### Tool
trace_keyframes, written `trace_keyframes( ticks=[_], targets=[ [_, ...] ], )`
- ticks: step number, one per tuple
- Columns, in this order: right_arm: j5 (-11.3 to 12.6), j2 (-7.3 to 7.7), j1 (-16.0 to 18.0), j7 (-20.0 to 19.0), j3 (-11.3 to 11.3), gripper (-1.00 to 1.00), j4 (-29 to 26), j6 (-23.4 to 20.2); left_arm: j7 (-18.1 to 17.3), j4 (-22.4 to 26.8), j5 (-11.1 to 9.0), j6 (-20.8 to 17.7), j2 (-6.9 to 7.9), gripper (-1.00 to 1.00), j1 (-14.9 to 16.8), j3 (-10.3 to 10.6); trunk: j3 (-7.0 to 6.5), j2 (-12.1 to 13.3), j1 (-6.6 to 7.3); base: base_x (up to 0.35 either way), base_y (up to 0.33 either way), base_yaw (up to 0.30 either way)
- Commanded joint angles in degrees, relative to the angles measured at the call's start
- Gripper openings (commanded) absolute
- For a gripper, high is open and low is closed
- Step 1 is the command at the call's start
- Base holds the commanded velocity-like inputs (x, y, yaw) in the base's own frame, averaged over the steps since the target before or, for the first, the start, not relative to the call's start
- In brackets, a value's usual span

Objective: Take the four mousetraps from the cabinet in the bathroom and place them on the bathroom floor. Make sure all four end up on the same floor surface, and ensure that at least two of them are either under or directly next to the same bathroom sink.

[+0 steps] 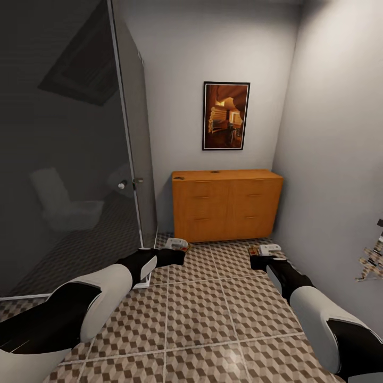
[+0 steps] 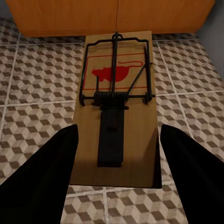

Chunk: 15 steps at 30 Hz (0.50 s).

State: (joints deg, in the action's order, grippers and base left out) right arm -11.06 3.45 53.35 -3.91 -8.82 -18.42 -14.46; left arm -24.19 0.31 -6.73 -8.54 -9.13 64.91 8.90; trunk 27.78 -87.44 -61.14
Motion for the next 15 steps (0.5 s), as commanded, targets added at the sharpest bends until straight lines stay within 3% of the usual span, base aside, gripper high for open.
trace_keyframes(
  ticks=[1,15],
  targets=[
    [-0.60,-0.05,0.02,-0.40,-0.46,-1.00,-0.12,-0.31,-0.07,0.04,-0.38,-0.25,0.00,-1.00,0.04,0.42,0.06,-0.03,0.00,0.000,0.000,0.000],
    [-0.29,0.01,0.02,-0.39,-0.50,-1.00,-0.12,-0.62,-0.06,0.04,-0.35,-0.25,-0.11,-1.00,0.04,0.42,0.06,-0.03,0.00,0.000,0.000,0.000]
  ],
)
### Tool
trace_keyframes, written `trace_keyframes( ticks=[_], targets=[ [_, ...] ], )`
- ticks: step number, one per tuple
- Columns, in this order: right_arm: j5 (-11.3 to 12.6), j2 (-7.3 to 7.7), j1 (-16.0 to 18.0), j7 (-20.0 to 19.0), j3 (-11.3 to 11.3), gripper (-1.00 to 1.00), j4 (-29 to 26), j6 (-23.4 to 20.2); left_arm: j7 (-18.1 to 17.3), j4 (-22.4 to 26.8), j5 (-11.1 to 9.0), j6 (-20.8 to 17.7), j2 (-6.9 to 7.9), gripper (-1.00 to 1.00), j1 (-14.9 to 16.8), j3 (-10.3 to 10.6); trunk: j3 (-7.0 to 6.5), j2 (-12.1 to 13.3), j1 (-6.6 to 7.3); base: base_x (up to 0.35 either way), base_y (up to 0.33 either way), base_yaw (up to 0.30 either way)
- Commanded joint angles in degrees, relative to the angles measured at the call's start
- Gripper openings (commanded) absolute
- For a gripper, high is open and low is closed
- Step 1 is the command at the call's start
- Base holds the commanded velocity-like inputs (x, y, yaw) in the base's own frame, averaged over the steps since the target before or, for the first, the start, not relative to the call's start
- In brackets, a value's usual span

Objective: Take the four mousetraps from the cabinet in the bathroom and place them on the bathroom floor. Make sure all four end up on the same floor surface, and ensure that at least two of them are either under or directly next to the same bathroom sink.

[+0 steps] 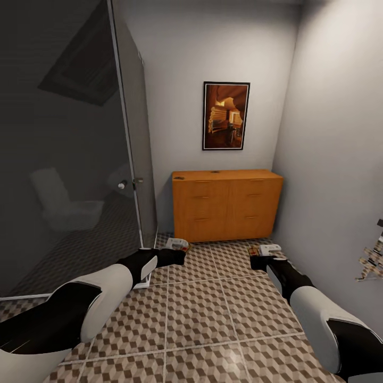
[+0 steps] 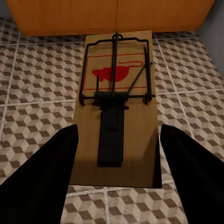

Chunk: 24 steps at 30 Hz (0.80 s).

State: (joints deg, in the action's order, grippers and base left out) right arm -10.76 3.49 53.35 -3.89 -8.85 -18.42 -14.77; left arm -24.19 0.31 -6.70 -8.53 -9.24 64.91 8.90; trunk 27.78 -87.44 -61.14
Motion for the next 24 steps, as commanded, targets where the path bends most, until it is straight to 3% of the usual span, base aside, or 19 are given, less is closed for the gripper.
trace_keyframes(
  ticks=[1,7,24],
  targets=[
    [-0.55,-0.04,0.01,-0.38,-0.50,-1.00,-0.12,-0.32,-0.07,0.04,-0.41,-0.26,0.01,-1.00,0.04,0.42,0.06,-0.03,0.00,0.000,0.000,0.000],
    [-0.55,-0.01,0.00,-0.33,-0.54,-1.00,-0.12,-0.27,-0.02,0.04,-0.57,-0.26,0.17,-1.00,0.05,0.42,0.03,-0.03,0.00,0.000,0.000,0.082],
    [-0.58,-0.06,0.01,0.97,-0.47,-1.00,-0.12,-0.20,-0.07,-0.13,-0.78,2.63,1.96,-1.00,0.04,0.41,-0.44,-0.03,0.00,0.000,0.000,0.259]
  ],
)
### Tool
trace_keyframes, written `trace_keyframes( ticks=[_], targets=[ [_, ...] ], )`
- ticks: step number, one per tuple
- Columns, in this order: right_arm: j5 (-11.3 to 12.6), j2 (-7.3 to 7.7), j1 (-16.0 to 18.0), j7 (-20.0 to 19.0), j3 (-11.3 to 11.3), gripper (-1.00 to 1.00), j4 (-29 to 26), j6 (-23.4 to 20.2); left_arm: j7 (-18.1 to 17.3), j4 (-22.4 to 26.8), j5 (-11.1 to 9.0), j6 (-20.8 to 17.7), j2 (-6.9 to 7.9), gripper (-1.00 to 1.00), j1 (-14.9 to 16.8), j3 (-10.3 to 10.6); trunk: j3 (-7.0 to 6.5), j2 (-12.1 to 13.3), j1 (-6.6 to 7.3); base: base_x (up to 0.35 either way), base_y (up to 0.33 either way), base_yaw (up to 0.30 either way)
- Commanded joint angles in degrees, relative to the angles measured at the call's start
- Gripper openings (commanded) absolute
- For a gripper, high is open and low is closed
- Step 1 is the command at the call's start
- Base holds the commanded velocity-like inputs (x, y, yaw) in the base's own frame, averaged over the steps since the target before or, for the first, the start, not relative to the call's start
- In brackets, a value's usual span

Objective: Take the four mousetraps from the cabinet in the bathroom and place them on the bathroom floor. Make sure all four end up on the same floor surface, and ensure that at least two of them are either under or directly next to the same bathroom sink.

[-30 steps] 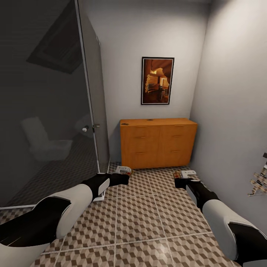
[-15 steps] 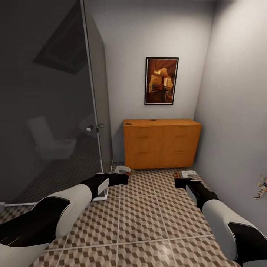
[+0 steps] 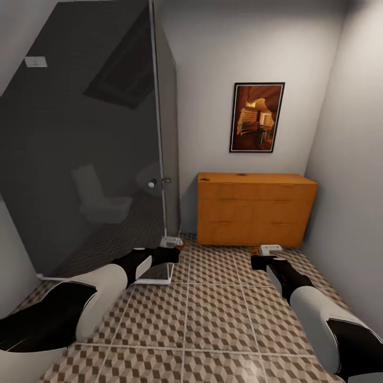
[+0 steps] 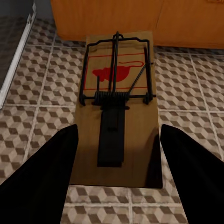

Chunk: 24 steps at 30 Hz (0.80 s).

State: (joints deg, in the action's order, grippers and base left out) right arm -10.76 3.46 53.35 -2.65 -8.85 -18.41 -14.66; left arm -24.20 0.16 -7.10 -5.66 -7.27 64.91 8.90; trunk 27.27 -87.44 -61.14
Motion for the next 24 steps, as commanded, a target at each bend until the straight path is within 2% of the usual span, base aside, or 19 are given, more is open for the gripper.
trace_keyframes(
  ticks=[1,7,14,21,24],
  targets=[
    [-0.57,-0.03,0.01,-0.27,-0.46,-1.00,-0.14,-0.33,-0.05,0.02,-0.41,-0.21,0.34,-1.00,0.05,0.39,0.03,-0.04,0.00,0.000,0.000,0.264],
    [-0.60,-0.03,0.02,-0.33,-0.46,-1.00,-0.14,-0.38,-0.06,0.02,-1.08,-0.15,2.10,-1.00,0.05,0.39,-0.14,-0.04,0.00,0.000,0.000,0.264],
    [-0.59,-0.12,0.02,-0.40,-0.46,-1.00,-0.14,-0.52,-0.10,0.02,-3.25,-0.22,4.53,-1.00,0.05,0.40,-0.33,-0.04,0.00,0.000,0.000,0.264],
    [-0.52,-0.34,0.03,-0.43,-0.46,-1.00,-0.14,-0.59,-0.07,0.02,-4.16,-0.23,5.26,-1.00,0.05,0.38,-0.53,-0.04,0.00,0.000,0.000,0.264],
    [-0.54,-1.10,0.01,-0.43,-0.46,-1.00,-0.06,-0.63,-0.06,0.02,-4.23,-0.23,5.33,-1.00,0.05,0.39,-0.62,-0.04,0.00,0.000,0.000,0.264]
  ],
)
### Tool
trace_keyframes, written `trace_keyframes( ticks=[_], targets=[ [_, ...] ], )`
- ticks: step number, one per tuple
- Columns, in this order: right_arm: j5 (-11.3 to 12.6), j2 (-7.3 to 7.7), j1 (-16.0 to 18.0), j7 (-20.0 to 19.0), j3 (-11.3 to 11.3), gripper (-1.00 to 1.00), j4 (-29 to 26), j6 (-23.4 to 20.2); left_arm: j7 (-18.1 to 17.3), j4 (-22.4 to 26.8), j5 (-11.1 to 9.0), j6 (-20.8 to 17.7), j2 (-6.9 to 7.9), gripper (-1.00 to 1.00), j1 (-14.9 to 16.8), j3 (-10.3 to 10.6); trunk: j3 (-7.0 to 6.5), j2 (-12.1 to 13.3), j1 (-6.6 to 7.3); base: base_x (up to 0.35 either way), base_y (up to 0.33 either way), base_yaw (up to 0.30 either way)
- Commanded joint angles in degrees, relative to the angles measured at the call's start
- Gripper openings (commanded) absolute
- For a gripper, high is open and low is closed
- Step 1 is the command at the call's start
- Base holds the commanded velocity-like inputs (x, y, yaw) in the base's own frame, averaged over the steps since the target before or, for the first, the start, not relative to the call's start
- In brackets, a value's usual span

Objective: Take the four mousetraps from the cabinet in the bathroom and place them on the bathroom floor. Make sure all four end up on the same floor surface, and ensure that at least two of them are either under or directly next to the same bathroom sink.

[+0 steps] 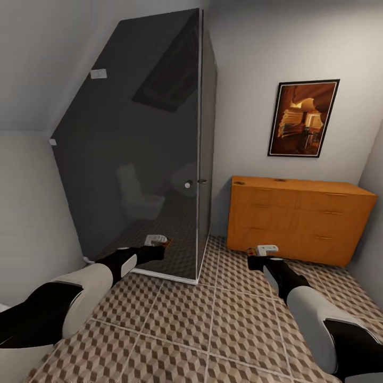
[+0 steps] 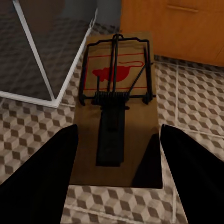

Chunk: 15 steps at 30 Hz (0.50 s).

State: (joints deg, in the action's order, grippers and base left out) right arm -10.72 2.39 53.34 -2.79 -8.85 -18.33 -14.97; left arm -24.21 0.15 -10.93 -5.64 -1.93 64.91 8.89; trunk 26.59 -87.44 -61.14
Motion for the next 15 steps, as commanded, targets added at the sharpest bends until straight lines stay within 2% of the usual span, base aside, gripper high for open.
trace_keyframes(
  ticks=[1,8,15],
  targets=[
    [-0.57,-0.12,0.01,-0.29,-0.47,-1.00,-0.12,-0.31,-0.05,0.02,-0.39,-0.24,-0.01,-1.00,0.05,0.40,0.04,-0.04,0.00,0.000,0.000,0.264],
    [-0.61,-0.93,0.01,-0.28,-0.47,-1.00,-0.05,-0.32,-0.05,0.02,-0.40,-0.24,0.00,-1.00,0.05,0.41,-0.16,-0.04,0.00,0.000,0.000,0.264],
    [-0.61,-1.06,0.01,-0.29,-0.47,-1.00,-0.04,-0.32,-0.05,0.02,-0.40,-0.23,0.00,-1.00,0.05,0.42,-0.36,-0.04,0.00,0.000,0.000,0.257]
  ],
)
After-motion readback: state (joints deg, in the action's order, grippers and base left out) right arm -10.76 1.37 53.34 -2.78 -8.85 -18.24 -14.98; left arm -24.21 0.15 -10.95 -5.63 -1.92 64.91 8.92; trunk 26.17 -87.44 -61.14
